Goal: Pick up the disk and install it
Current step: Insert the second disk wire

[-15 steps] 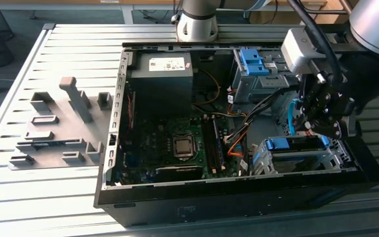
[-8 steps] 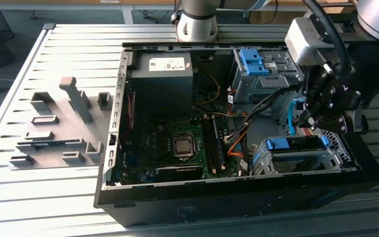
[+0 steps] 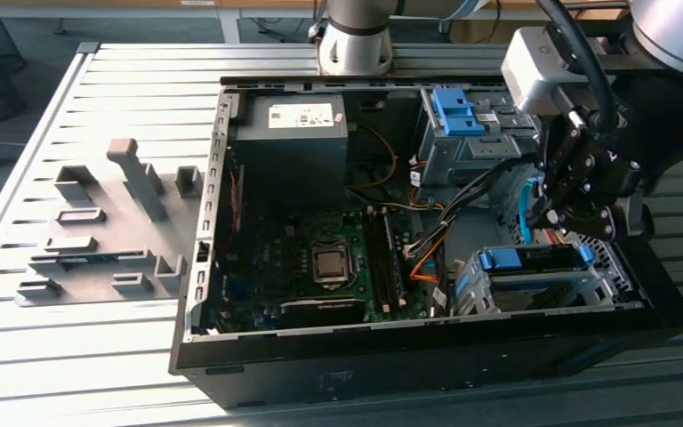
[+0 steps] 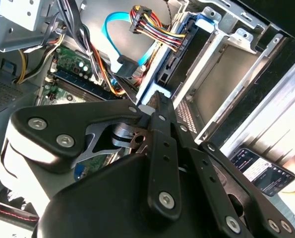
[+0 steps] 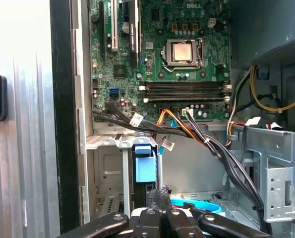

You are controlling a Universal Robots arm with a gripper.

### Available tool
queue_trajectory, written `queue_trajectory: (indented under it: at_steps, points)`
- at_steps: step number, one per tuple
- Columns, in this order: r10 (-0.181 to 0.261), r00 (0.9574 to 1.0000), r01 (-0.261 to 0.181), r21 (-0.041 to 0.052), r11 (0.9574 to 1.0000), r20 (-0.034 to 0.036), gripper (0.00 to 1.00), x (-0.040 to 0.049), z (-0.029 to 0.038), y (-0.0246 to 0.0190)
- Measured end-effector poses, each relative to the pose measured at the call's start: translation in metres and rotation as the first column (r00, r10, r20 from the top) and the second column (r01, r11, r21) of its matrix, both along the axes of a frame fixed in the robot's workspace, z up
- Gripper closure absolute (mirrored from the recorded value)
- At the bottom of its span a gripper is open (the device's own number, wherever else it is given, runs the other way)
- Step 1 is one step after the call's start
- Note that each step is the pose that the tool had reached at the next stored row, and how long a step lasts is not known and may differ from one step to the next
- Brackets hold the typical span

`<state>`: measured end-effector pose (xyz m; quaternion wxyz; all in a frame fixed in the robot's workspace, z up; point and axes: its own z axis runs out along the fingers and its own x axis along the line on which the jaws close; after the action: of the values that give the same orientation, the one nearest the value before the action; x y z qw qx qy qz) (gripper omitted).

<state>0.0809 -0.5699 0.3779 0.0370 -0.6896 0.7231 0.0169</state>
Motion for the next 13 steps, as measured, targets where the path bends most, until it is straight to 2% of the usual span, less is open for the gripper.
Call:
queue_trajectory:
  at_steps: [5, 13]
  points:
    - [0.000, 1.0000, 0.000, 0.0003, 1.0000, 0.0000, 0.89, -0.0002, 0.0028, 0.0026]
    - [0.000, 1.0000, 0.000, 0.0001, 1.0000, 0.0000, 0.89, -0.0002, 0.0089, 0.0097]
